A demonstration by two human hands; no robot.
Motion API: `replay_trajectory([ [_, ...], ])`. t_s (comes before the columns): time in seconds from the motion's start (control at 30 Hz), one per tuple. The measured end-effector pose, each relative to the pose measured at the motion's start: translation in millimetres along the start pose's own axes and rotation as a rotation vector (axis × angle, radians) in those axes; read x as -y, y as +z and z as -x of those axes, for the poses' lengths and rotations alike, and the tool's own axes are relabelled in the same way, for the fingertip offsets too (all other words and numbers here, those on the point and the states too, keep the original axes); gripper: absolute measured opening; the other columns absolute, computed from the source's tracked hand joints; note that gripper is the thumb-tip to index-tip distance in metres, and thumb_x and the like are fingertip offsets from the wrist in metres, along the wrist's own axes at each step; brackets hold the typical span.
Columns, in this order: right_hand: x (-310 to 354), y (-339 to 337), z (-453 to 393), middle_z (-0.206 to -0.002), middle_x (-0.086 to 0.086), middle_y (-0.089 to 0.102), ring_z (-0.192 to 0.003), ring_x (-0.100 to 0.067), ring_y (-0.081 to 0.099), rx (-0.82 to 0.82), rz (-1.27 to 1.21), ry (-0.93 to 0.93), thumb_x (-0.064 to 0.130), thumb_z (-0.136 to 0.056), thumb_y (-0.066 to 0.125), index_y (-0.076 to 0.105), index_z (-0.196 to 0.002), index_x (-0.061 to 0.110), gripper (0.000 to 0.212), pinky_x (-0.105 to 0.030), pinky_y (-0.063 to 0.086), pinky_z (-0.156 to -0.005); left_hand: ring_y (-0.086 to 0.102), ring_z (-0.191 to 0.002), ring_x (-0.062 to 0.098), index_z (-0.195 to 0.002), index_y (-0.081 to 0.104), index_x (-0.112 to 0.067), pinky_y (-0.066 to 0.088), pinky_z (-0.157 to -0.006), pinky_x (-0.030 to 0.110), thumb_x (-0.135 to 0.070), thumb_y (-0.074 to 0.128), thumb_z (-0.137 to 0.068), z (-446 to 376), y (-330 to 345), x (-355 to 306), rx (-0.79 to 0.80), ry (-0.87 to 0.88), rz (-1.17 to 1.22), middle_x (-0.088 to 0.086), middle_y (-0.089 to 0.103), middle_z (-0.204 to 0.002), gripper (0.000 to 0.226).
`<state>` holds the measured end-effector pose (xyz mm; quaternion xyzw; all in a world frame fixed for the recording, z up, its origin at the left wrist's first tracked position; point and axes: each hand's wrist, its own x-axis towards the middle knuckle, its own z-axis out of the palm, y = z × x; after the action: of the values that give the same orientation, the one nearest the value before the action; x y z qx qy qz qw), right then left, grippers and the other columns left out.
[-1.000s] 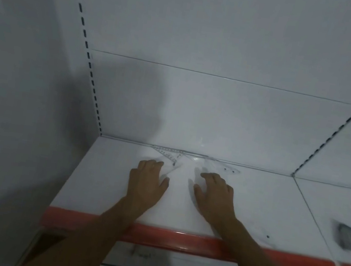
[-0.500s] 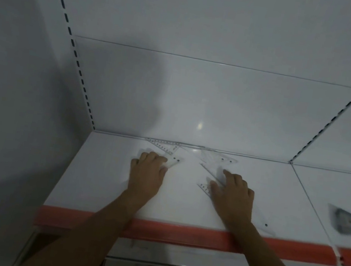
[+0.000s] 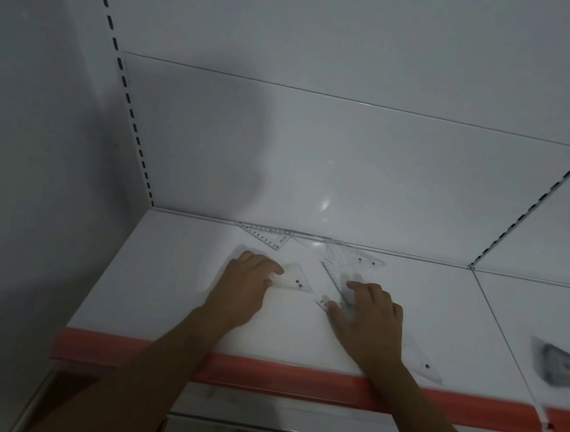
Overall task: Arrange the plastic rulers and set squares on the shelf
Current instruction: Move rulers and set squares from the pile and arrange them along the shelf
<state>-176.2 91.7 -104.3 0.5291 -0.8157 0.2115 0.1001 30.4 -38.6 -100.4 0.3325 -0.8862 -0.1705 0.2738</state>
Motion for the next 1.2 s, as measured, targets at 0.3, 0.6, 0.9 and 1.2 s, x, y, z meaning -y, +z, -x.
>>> replay_trajectory([
  [0.3, 0, 0, -2, -0.084, 0.004, 0.058, -0.077, -0.018, 0.053, -0.014, -0.032, -0.061, 0.056, -0.08, 0.052, 0.063, -0.091, 0.022, 0.038, -0.028, 0.036, -0.066, 0.052, -0.106, 0.02, -0.118, 0.057, -0.021, 0.037, -0.092, 0.035, -0.009, 0.058, -0.08, 6, -8, -7, 0.054, -0.006, 0.018, -0.002, 0.058, -0.114, 0.04],
  [0.6, -2, 1, 0, -0.089, 0.003, 0.06, -0.083, -0.02, 0.055, 0.016, -0.041, -0.071, 0.055, -0.083, 0.054, 0.059, -0.097, 0.022, 0.036, -0.031, 0.037, -0.069, 0.055, -0.099, 0.014, -0.119, 0.051, -0.014, 0.043, -0.087, 0.03, 0.001, 0.056, -0.081, 7, -11, -15, 0.061, -0.047, 0.079, 0.0, 0.054, -0.11, 0.042],
  [0.9, -1, -4, -2, -0.106, 0.001, 0.054, -0.098, -0.02, 0.051, 0.073, 0.02, 0.01, 0.054, -0.084, 0.053, 0.06, -0.112, 0.03, 0.037, -0.035, 0.037, -0.08, 0.055, -0.088, 0.02, -0.113, 0.057, -0.012, 0.048, -0.079, 0.036, -0.003, 0.046, -0.078, 8, -10, -15, 0.078, -0.047, 0.024, 0.002, 0.058, -0.099, 0.038],
  [1.2, -1, -9, 1, -0.099, 0.006, 0.053, -0.092, -0.019, 0.051, 0.118, -0.134, -0.061, 0.033, -0.07, 0.065, 0.05, -0.075, 0.027, 0.017, -0.03, 0.027, -0.076, 0.049, -0.093, 0.016, -0.094, 0.06, -0.021, 0.041, -0.076, 0.033, -0.032, 0.051, -0.072, 8, -7, -12, -0.023, -0.01, -0.159, -0.006, 0.055, -0.097, 0.026],
])
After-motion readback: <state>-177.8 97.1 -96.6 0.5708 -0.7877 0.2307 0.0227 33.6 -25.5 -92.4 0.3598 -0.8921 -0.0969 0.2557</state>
